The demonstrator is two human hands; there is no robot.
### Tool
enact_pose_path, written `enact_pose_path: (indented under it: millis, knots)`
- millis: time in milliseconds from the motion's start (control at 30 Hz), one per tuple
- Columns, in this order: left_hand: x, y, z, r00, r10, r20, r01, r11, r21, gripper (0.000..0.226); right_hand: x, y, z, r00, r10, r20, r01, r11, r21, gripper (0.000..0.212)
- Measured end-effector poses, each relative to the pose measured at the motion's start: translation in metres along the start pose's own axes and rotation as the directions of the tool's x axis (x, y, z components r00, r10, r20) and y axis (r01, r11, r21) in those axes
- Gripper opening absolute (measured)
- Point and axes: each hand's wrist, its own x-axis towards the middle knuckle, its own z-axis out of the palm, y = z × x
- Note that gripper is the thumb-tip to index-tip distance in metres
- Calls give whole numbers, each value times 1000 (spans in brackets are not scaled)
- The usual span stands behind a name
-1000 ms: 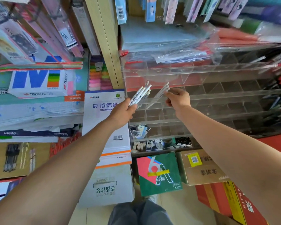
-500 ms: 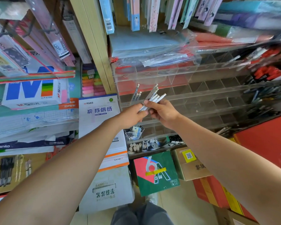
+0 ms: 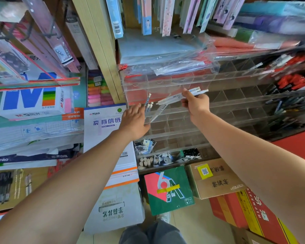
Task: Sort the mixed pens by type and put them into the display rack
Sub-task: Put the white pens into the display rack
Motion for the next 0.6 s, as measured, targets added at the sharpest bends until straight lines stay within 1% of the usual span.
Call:
enact_pose_path:
  millis: [33, 100, 167, 300, 433, 500, 533, 600]
  knots:
    - [1, -1, 4, 999, 6, 44, -6, 1000, 2, 75, 2, 4, 4, 1000, -1, -9, 1, 1000, -14, 11]
    - [2, -5, 11, 996, 17, 89, -15, 1000, -26, 78, 5, 15, 12, 1000, 8, -12, -9, 998, -68, 13]
    - [2, -8, 15, 995, 26, 92, -21, 998, -56, 79, 7, 25, 20, 1000, 21, -5, -22, 990, -136, 16]
    - [0, -11, 17, 996, 45, 73, -41, 998, -53, 79, 10, 34, 29, 999, 27, 17, -22, 977, -214, 19]
    - [0, -10, 17, 996, 32, 81, -27, 998, -60, 78, 10, 35, 29, 999, 16, 38, -6, 974, -227, 15]
    - [0, -9, 17, 996, 29, 83, -23, 998, -64, 77, 10, 35, 27, 999, 5, 53, 8, 969, -245, 6]
    - [0, -9, 17, 996, 27, 81, -21, 998, -65, 77, 9, 35, 27, 998, -3, 61, 18, 969, -246, 6]
    - [-2, -9, 16, 997, 22, 67, -16, 997, -75, 75, 8, 34, 25, 998, -13, 69, 28, 975, -221, 16]
